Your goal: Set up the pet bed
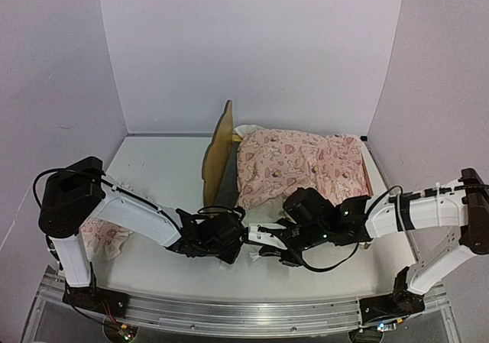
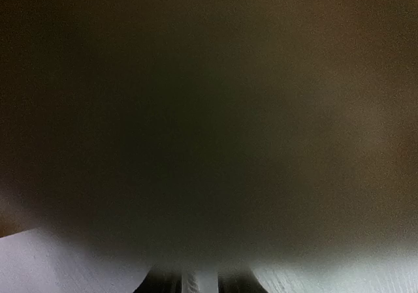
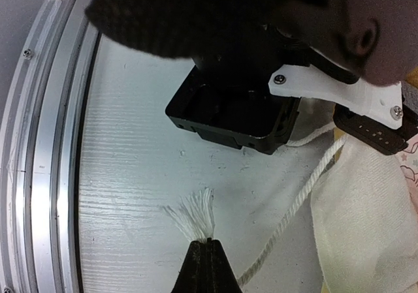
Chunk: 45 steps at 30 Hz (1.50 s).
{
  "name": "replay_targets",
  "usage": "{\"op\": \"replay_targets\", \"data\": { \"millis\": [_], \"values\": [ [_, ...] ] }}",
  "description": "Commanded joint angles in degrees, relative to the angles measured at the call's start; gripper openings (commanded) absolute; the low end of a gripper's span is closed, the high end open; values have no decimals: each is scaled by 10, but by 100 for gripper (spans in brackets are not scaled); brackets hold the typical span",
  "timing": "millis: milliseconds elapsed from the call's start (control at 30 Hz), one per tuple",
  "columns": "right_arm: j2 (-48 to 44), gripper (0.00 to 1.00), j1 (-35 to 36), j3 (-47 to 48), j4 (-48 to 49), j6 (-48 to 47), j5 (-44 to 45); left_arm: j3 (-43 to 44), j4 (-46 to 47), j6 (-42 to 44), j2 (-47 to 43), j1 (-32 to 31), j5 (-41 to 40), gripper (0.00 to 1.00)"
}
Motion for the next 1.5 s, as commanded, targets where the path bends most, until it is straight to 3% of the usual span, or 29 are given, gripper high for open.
{"op": "replay_targets", "data": {
  "millis": [0,233,500,867,1100,1467],
  "values": [
    [-35,0,-2,-2,29,-4,5,42,-70,-8,28,-11,4,20],
    [-45,0,-3,-8,30,-2,6,43,-103,-3,33,-15,17,0],
    [-31,0,-6,-25,59,24,8,30,-84,59,-98,-15,-56,0],
    [-2,0,-6,-31,131,69,-26,-14,101,234,-251,-12,-146,0],
    [-15,0,-6,-35,144,86,6,-4,197,347,-232,23,-173,0],
    [-29,0,-6,-38,144,103,3,-64,380,405,-179,65,-117,0]
  ]
}}
